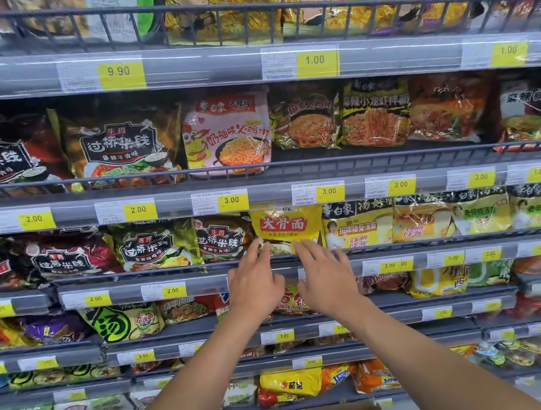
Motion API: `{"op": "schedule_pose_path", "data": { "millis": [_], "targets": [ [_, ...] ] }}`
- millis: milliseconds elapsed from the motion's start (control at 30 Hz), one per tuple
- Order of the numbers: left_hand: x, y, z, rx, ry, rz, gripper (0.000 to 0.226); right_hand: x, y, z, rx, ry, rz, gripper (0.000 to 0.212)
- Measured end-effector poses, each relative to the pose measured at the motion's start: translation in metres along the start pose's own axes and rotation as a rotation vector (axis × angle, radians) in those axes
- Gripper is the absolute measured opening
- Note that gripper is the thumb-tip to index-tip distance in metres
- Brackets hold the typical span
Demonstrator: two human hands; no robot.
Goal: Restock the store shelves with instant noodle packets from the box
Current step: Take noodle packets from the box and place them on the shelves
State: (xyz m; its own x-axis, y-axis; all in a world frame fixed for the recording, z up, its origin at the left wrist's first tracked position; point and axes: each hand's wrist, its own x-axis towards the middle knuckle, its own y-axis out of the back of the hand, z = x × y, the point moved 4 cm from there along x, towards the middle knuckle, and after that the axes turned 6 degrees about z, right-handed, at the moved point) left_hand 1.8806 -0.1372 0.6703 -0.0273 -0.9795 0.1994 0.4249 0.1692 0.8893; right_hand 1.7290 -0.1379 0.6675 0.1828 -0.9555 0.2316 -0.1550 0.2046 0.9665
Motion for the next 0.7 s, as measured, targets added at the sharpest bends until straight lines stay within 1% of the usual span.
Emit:
{"op": "schedule_pose_path", "data": {
  "millis": [100, 267, 600, 700],
  "targets": [
    [0.001, 0.0, -0.002, 0.031, -0.006, -0.021, 0.072, 0.001, -0.005, -0.003, -0.005, -0.006, -0.055, 0.081],
    [-0.004, -0.006, -0.002, 0.035, -0.022, -0.043, 0.078, -0.001, -0.005, -0.003, -0.029, 0.002, -0.046, 0.079],
    [-0.029, -0.028, -0.008, 0.04, -0.14, 0.044, 0.076, -0.019, -0.01, 0.008, 0.049, 0.017, 0.086, 0.075],
    [-0.036, -0.036, -0.007, 0.024, -0.153, 0.054, 0.073, -0.031, -0.013, 0.016, 0.09, 0.017, 0.116, 0.071]
  ]
}}
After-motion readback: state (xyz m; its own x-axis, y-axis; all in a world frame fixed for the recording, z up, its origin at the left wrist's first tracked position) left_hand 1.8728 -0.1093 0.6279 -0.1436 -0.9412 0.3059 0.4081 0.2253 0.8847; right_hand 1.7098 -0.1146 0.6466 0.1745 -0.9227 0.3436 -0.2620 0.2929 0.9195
